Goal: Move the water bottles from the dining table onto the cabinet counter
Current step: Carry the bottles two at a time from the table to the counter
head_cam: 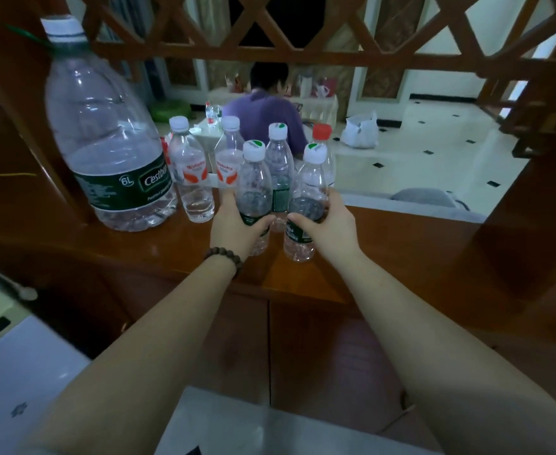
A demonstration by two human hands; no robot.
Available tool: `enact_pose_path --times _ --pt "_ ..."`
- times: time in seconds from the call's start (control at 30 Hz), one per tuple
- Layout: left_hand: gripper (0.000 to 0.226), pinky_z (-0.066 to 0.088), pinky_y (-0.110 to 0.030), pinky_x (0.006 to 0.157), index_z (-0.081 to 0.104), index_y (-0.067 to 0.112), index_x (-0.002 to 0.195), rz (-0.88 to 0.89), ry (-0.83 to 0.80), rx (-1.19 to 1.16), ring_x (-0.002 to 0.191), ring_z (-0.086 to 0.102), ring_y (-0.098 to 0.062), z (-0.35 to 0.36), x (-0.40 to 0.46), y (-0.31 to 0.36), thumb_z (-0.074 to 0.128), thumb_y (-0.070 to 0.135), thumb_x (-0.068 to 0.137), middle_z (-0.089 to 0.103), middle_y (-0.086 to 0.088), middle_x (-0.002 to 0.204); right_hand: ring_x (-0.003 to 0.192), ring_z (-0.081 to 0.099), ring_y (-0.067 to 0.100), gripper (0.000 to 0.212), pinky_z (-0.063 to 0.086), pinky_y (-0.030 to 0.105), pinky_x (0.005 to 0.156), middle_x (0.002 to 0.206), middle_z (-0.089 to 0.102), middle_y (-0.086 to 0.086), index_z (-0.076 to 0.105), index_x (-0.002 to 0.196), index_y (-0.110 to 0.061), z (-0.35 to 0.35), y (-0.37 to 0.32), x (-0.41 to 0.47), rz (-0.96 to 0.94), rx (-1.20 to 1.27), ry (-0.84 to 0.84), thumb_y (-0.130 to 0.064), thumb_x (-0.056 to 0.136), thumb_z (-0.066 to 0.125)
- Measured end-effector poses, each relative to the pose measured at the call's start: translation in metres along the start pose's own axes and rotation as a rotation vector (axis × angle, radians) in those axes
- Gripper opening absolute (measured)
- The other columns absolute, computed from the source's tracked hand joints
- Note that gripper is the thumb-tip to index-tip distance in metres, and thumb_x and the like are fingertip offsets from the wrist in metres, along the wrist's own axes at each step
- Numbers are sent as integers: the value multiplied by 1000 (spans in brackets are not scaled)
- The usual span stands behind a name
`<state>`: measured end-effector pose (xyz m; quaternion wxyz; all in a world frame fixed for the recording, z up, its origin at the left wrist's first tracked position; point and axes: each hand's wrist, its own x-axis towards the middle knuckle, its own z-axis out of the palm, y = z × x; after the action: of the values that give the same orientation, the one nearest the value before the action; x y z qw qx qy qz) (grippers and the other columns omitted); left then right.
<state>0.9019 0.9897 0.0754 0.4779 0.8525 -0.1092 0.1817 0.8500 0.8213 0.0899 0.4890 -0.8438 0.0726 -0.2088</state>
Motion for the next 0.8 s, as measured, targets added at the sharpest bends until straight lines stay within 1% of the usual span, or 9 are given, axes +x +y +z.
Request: enact_pose_path --times 0.2,0.3,0.4,0.43,0.47,0.57,0.63,0.7,0.8 --pt "77 50 -32 86 40 15 128 -46 -18 17 108 57 -19 -3 16 -13 76 48 69 58 -2 121 110 58 14 78 48 24 86 123 61 -2 41 134 -22 21 -1 14 -16 -2 4 -47 70 78" --pt "78 51 -40 88 40 13 128 -58 -33 31 110 57 -22 -5 22 -18 77 48 70 58 -5 122 108 58 11 77 43 17 81 123 61 -3 40 133 -23 26 -2 18 -18 7 10 -45 70 78" --pt "83 52 -41 88 37 12 132 -49 -44 39 110 57 -23 -3 23 -20 75 51 69 57 -6 124 101 54 4 75 39 8 75 120 59 -8 40 133 -23 29 -4 18 -22 14 9 -44 71 78" --pt "86 52 -42 88 36 13 134 -48 -46 36 110 57 -22 -3 22 -20 75 53 69 57 -6 125 100 52 2 75 37 7 74 120 59 -9 40 133 -24 29 -4 18 -23 18 8 -44 71 78" --pt "88 52 -42 88 35 13 135 -49 -47 33 111 57 -22 -3 22 -20 74 54 68 57 -5 126 101 52 2 76 38 9 75 122 59 -8 39 133 -24 29 -4 17 -22 24 6 -44 71 78" --pt "98 51 -40 90 27 16 141 -64 -55 15 115 55 -22 -3 20 -20 75 55 66 53 -4 132 111 54 10 81 40 19 83 127 57 -4 36 136 -22 30 -4 16 -17 39 3 -41 70 79" --pt "106 48 -41 95 19 17 146 -72 -68 -4 122 50 -22 -3 19 -21 76 55 65 46 -4 140 110 52 9 84 38 18 83 128 56 -4 35 138 -21 29 -4 15 -20 35 -1 -40 69 80" --pt "108 46 -43 98 16 19 147 -63 -76 -8 126 46 -21 -4 16 -21 76 55 65 43 -4 143 111 52 9 85 38 17 83 127 56 -6 35 138 -22 29 -3 13 -29 33 -14 -40 69 81" --pt "109 44 -42 100 12 21 149 -60 -75 14 129 43 -20 -7 11 -23 75 56 66 39 -3 146 116 54 13 85 40 20 88 129 57 -5 34 139 -24 27 1 9 -26 32 -31 -41 70 80"
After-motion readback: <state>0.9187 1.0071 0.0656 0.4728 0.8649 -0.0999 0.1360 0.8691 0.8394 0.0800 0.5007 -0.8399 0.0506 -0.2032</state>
